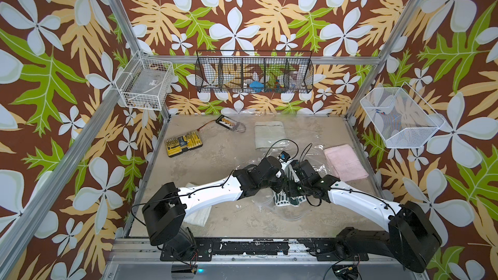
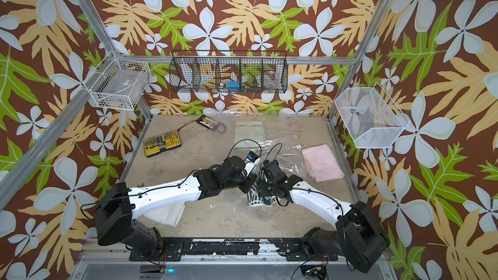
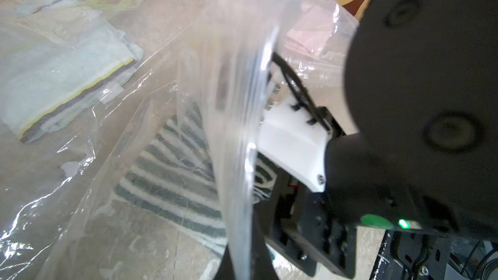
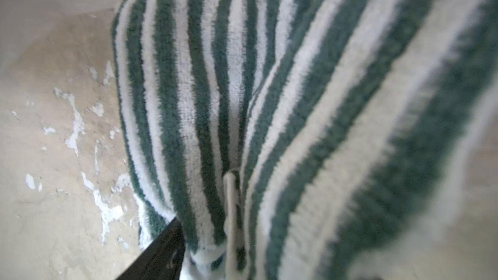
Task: Place the folded towel into the vacuum bag
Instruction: Place the towel in the vacuum bag.
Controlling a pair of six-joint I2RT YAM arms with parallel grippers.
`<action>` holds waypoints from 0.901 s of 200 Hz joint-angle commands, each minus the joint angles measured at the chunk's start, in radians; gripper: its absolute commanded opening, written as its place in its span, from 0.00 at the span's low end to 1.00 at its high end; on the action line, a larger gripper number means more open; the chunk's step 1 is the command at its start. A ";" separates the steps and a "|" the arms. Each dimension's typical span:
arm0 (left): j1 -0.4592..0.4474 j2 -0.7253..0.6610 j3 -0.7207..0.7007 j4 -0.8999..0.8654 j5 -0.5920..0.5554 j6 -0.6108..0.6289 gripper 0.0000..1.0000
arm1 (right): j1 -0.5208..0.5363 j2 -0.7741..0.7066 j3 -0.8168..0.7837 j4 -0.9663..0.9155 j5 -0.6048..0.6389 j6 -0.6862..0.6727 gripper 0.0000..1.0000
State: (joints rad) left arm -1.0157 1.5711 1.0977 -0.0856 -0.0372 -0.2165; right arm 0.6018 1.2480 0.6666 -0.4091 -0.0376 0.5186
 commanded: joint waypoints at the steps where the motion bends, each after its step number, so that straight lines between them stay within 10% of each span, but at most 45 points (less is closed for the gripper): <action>1: 0.000 -0.011 -0.016 0.037 -0.009 -0.037 0.00 | -0.001 -0.083 -0.023 -0.121 0.015 0.095 0.75; 33: 0.000 -0.016 -0.042 0.063 0.017 -0.062 0.00 | -0.002 -0.175 -0.018 -0.181 0.058 0.124 1.00; 73: -0.002 -0.016 -0.031 0.066 0.016 -0.088 0.00 | -0.056 -0.180 0.008 -0.220 0.035 0.147 1.00; 120: -0.013 -0.021 -0.043 0.090 0.044 -0.113 0.00 | -0.056 -0.286 -0.199 -0.028 0.028 0.258 0.75; 180: -0.026 0.000 -0.007 0.113 0.113 -0.161 0.00 | -0.055 -0.018 -0.166 0.400 0.023 0.132 0.51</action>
State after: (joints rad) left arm -1.0374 1.5661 1.0817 -0.0147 0.0402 -0.3523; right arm 0.5449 1.1580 0.4686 -0.2489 -0.0185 0.7326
